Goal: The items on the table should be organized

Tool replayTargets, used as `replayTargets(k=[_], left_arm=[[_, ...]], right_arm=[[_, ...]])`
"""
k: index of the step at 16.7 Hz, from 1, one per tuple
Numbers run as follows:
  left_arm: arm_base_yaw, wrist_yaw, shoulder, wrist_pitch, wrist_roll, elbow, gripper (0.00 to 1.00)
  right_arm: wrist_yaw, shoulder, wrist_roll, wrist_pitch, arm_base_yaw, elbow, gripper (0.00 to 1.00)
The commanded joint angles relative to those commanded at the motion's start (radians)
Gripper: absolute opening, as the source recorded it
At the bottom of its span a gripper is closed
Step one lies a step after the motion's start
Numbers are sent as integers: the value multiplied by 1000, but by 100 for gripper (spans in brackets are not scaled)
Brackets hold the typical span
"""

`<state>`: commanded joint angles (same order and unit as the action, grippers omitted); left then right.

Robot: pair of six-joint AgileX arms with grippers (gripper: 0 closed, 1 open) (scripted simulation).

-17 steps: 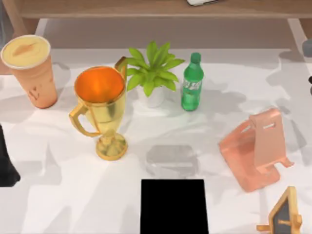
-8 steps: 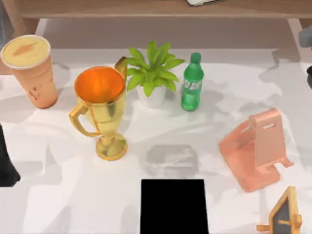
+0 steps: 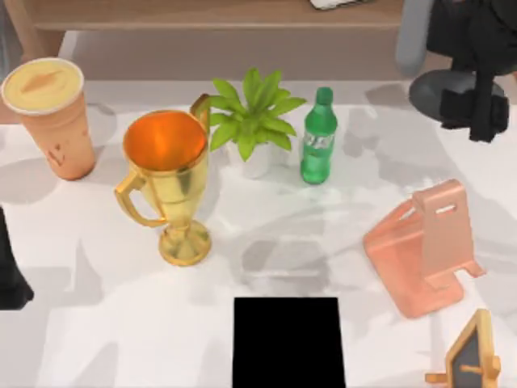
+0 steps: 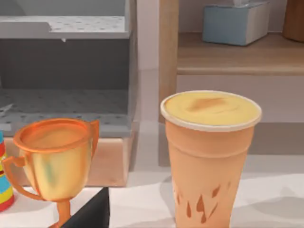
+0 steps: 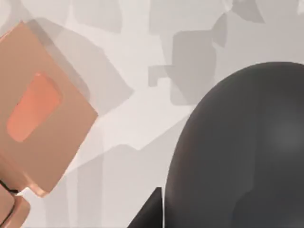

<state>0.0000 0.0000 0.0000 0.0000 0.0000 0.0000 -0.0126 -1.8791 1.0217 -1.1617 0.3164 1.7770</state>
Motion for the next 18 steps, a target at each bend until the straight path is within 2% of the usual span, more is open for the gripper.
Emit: replayTargets(k=[5,11,15,18], left_arm=[[0,0,0,0,0,0,100],[0,0,0,0,0,0,100],[0,0,0,0,0,0,100],[0,0,0,0,0,0,100]], right_arm=[[2,15,423,59,250,-49,0],[15,-70,888,133,505,-231,0],[23,-138,1089,175,605,-330,0],[24,-156,1138,187,627,-356,0]])
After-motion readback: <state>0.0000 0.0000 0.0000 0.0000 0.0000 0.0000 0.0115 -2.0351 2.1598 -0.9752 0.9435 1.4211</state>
